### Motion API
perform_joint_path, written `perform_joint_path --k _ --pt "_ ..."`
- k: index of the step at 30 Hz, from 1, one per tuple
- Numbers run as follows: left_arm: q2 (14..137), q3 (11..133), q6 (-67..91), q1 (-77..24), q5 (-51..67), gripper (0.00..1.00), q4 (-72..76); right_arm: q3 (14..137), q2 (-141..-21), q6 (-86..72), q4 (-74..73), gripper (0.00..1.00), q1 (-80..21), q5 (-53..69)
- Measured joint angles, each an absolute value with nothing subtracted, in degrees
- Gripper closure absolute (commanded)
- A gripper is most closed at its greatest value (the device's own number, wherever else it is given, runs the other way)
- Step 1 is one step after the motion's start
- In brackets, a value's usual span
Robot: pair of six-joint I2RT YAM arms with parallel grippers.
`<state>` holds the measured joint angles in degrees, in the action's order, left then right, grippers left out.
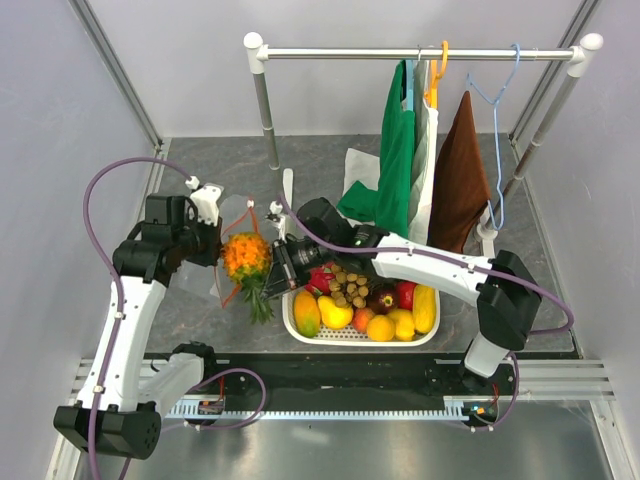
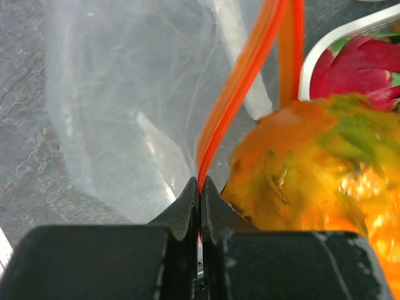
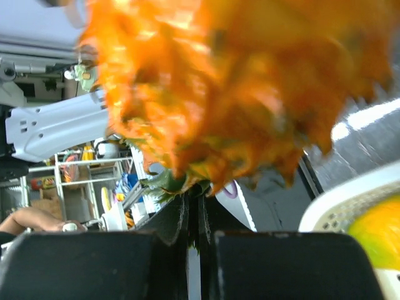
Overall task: Place the food in the zip-top bag and seal the zipper
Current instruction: Place the fake fruit in the zipper food storage bag.
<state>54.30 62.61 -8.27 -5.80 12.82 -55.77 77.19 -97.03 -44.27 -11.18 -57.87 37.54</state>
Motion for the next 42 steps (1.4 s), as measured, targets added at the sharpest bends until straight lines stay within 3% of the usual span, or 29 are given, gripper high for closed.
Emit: perform_joint_path --k 11,23,42 --pt "54.26 64.16 -8.25 -5.98 21.85 0.98 -57.8 77.43 -97.78 -42.87 -19.14 1.0 -53.74 31.2" --pt "55.99 64.18 -8.34 -6.57 28.64 0.98 -60.14 88.92 -102.61 -23.05 -35.46 1.0 -60.51 20.27" --pt "57.34 64.45 -9.76 -7.64 30.22 0.98 -61.36 106.85 -109.47 2.9 -57.76 1.0 -60.29 6.98"
